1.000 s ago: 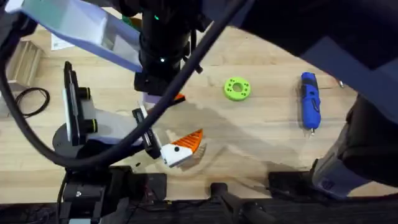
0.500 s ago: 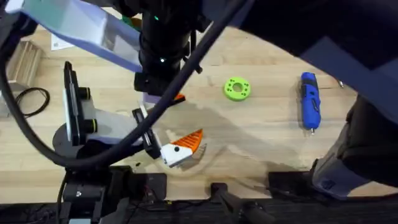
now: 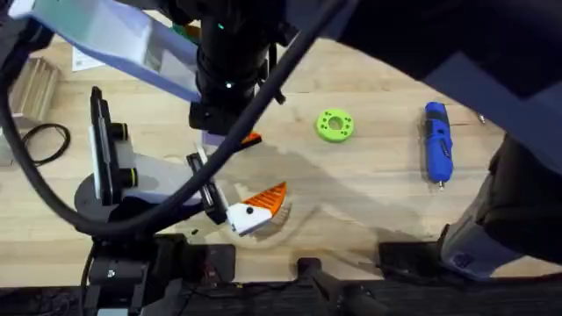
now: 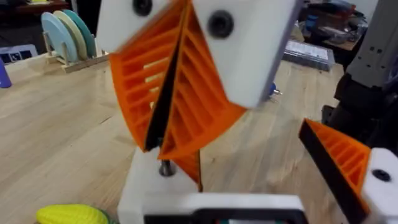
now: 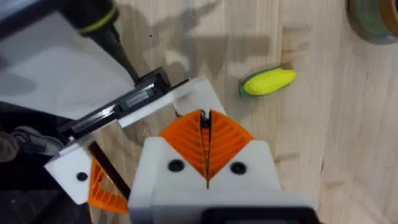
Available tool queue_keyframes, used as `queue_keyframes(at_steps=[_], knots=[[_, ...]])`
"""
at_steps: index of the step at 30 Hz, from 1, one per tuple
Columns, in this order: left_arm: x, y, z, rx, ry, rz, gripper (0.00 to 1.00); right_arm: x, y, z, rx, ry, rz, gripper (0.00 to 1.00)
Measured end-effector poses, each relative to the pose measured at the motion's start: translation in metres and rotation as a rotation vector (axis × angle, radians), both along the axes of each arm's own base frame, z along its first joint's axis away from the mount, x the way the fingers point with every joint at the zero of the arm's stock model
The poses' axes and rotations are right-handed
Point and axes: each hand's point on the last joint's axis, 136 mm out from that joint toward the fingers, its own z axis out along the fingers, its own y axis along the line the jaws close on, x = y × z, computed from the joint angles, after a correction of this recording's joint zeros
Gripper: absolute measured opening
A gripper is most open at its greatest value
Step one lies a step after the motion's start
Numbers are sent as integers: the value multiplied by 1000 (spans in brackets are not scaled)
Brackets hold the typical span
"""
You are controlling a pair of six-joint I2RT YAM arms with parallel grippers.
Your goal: Pick up the gripper from the table and insert it into the empty holder that is missing its gripper. Then pick up a screw, insert it into the mounting hole, and use the screwdriver to tighten it. Finally, clean up the table by picking up the vegetable and placing it into the bucket.
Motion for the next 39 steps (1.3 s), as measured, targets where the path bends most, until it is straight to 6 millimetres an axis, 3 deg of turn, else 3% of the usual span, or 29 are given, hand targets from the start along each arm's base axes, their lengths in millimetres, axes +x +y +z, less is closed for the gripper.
queue_keyframes(at_steps=[39], knots=[[0,0,0,-3,7,-2,985,-5,-8,-6,-25,24,-25,6]])
